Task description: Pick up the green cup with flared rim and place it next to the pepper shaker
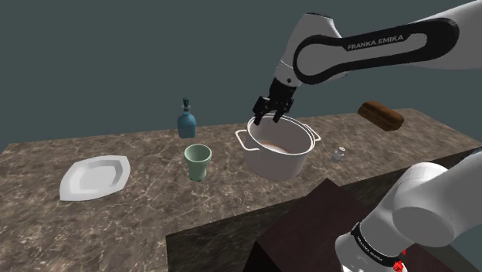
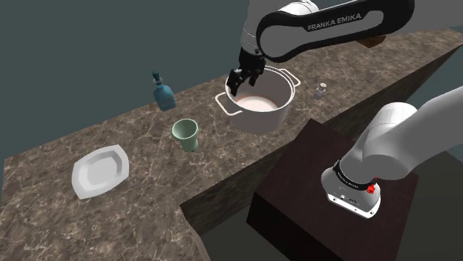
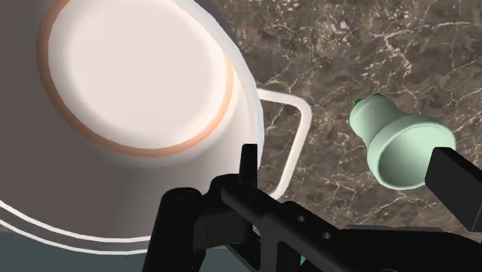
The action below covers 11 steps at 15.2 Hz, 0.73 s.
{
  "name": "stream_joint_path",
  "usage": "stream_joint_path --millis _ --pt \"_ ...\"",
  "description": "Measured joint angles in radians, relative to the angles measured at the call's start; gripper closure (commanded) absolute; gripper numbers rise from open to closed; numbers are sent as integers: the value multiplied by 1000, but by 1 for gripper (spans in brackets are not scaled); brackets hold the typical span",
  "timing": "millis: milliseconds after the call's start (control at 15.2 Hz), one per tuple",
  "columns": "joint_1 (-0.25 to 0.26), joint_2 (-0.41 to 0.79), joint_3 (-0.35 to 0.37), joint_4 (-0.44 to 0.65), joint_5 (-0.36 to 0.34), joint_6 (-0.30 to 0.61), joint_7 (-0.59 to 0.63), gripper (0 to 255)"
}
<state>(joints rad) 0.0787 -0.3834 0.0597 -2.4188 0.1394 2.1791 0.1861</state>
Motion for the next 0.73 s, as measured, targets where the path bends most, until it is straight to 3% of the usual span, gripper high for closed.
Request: stream_joint_path --millis 726 --pt "42 415 68 164 11 257 88 0"
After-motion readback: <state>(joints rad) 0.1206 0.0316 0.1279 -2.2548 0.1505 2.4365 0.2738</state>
